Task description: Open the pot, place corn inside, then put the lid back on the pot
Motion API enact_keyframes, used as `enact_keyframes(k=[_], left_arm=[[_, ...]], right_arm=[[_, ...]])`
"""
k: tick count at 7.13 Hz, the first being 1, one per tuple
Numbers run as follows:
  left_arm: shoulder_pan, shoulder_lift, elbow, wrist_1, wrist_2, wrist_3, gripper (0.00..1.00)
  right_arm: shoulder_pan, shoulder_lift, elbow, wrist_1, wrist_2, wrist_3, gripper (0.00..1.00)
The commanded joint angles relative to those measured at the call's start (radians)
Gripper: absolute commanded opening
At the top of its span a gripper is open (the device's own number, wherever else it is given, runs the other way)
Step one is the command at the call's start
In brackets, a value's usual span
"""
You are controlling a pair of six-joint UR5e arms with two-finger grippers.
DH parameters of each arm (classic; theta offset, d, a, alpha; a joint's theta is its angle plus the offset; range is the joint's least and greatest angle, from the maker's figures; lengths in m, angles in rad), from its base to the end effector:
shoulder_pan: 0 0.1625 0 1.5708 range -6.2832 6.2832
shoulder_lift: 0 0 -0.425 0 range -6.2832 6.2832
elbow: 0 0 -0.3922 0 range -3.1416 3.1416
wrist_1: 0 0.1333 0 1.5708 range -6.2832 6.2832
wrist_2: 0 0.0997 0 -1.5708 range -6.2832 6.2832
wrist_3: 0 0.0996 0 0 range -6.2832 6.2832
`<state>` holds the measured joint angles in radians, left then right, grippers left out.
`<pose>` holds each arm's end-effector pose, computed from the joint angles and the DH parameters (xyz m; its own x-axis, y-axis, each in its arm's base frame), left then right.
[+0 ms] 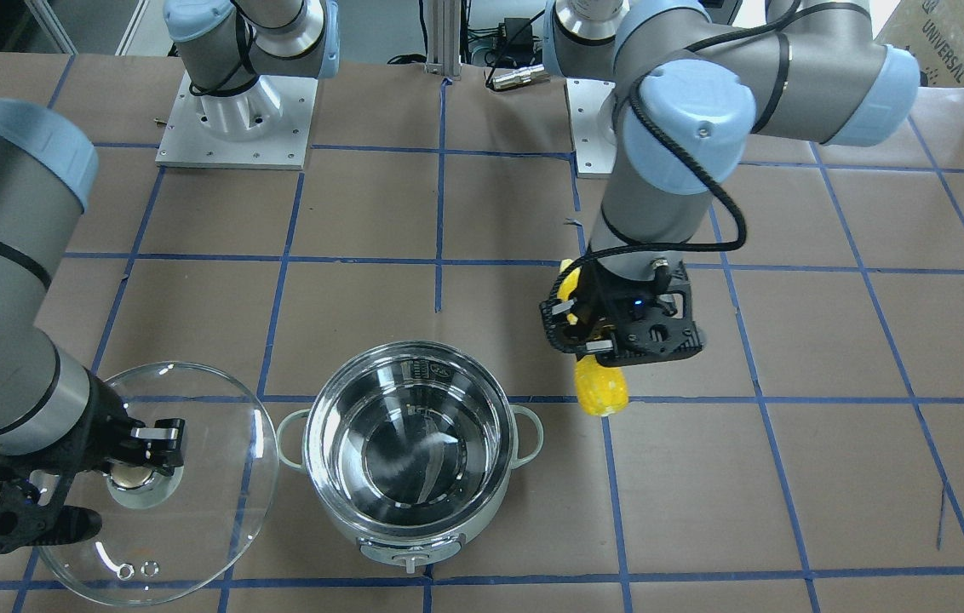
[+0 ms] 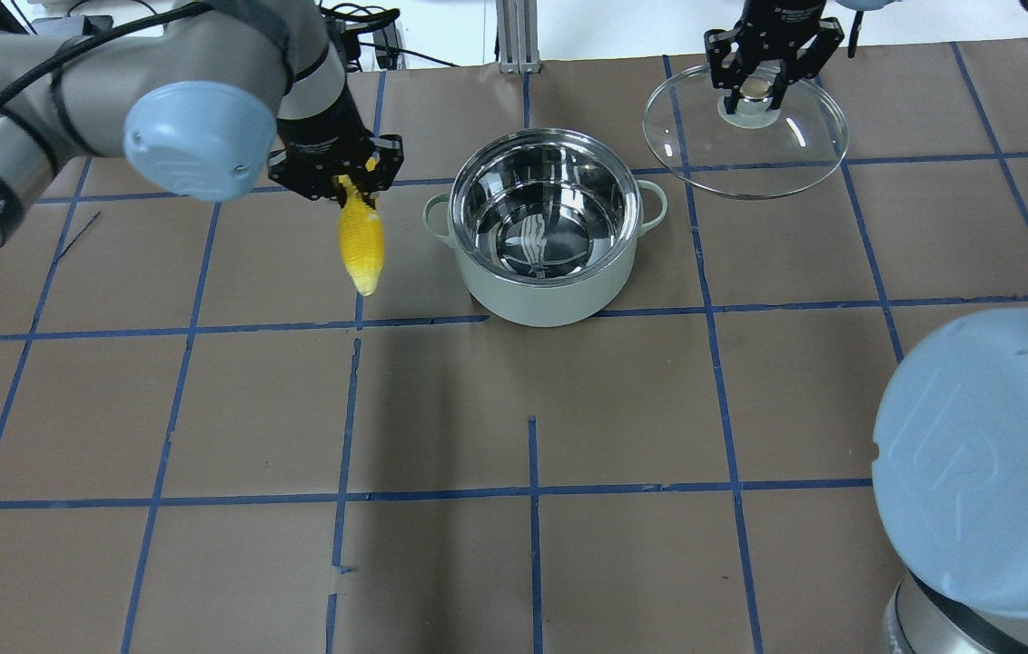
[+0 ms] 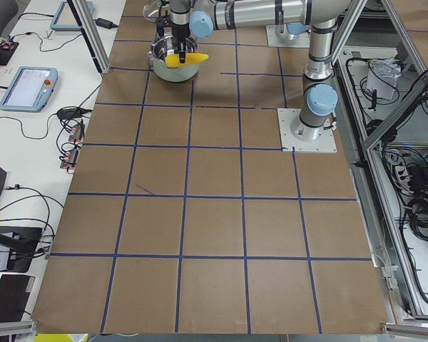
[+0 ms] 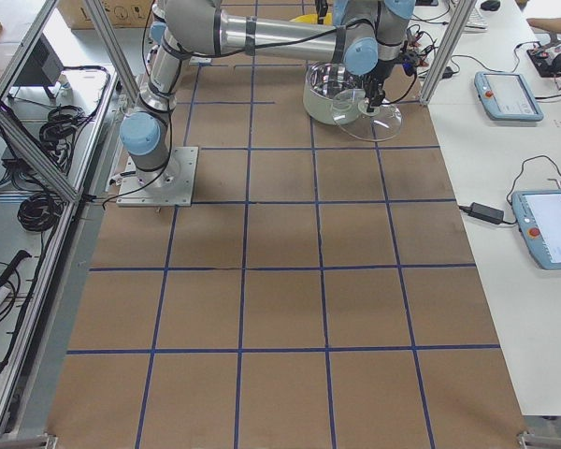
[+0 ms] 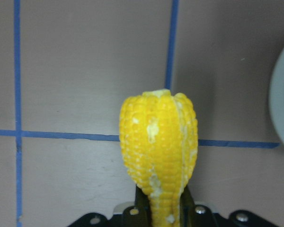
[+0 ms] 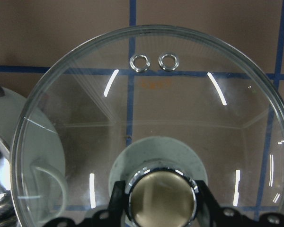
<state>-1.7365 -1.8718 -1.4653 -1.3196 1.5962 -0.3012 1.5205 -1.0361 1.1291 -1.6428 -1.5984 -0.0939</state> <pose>-0.2306 -0.5858 0.3983 -0.9907 -0.1360 -0.0077 -0.1353 0.9889 -0.0607 0.0950 -0.7103 0.3901 -0.9987 -0.0442 0.0255 -0.0436 0.9988 0.0235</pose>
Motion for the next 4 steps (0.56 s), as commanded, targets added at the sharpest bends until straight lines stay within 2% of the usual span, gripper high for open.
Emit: enact_keyframes(k=[1, 4], left_arm=[[-0.113, -0.148, 0.181, -0.003, -0.004, -0.104, 0.11], [-0.188, -0.372, 0.415, 0.023, 0.001, -0.179, 0.11]], right_arm=[[-0.032, -0.002, 0.034, -0.014, -0.014, -0.036, 0.08], [-0.032, -0.002, 0.037, -0.015, -0.023, -0.035, 0.08]])
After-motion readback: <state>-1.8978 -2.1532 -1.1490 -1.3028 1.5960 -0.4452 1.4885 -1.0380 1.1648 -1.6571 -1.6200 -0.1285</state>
